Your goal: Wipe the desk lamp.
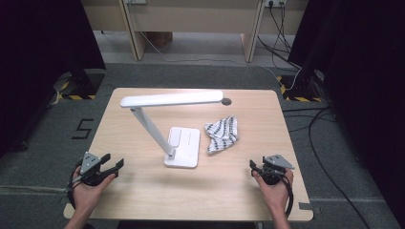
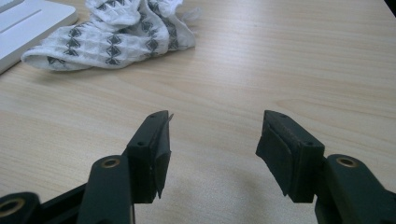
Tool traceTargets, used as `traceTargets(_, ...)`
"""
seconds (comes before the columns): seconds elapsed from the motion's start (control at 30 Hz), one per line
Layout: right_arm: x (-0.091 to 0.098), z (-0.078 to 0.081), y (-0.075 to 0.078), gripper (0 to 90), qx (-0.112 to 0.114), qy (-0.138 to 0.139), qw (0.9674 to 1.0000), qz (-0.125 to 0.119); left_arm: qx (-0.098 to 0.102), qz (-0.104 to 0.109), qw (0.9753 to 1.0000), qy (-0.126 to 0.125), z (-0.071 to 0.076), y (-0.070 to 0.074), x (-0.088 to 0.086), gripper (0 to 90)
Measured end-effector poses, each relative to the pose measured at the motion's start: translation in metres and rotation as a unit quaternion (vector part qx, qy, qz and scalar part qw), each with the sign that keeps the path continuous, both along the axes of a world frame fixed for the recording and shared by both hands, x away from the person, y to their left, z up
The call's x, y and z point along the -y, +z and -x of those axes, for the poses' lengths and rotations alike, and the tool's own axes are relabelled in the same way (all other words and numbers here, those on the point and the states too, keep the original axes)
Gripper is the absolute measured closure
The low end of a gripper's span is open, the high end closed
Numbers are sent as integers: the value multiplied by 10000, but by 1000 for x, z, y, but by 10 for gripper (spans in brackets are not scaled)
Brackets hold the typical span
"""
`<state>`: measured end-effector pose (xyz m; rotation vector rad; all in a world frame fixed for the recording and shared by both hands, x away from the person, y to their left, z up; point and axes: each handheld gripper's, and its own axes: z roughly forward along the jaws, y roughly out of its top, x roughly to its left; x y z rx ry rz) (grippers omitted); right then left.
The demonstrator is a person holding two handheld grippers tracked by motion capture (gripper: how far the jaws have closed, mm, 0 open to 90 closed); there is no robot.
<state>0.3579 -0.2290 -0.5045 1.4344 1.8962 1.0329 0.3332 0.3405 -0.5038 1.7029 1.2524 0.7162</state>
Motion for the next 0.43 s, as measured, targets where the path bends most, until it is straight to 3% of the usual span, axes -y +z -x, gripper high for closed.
traceTargets(0.43, 7, 6, -1, 445, 35, -102, 9997, -207, -7, 34, 10000, -42, -3, -2, 4, 363)
